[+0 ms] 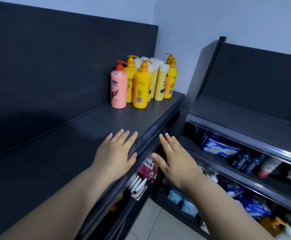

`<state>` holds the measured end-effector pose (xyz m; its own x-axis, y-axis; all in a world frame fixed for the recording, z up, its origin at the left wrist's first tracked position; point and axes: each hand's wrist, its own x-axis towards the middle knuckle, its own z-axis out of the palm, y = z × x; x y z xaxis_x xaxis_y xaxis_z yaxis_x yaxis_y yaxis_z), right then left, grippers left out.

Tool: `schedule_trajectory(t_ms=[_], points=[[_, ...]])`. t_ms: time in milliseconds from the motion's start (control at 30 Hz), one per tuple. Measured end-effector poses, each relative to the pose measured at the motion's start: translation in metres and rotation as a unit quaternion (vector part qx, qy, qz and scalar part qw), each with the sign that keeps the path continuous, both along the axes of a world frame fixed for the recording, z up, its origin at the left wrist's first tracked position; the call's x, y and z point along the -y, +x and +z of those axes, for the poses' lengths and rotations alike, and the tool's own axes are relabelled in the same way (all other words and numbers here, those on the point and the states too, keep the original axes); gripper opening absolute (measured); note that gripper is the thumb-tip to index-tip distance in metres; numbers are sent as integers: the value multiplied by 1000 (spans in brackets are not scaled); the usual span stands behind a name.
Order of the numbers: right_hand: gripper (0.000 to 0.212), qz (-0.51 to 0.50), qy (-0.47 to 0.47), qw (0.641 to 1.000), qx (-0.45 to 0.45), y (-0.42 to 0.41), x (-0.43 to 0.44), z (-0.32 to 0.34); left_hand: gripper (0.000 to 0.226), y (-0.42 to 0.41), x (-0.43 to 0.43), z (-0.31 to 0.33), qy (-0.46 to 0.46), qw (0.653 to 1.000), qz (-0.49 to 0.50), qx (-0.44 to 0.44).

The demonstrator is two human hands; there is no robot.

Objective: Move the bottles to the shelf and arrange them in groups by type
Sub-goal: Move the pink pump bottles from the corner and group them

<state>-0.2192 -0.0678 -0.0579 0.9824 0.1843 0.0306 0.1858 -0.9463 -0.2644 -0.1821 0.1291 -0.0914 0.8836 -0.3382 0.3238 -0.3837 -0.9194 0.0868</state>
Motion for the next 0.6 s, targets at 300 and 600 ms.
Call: schedule_trajectory(t_ms=[300, 600], points=[[71, 23, 31, 999, -30, 113, -2, -28, 64, 102, 2, -12, 1, 1000, -4, -19], [71, 124, 95, 987, -30, 263, -7, -37, 73, 210, 0, -17, -52, 989, 113, -85]])
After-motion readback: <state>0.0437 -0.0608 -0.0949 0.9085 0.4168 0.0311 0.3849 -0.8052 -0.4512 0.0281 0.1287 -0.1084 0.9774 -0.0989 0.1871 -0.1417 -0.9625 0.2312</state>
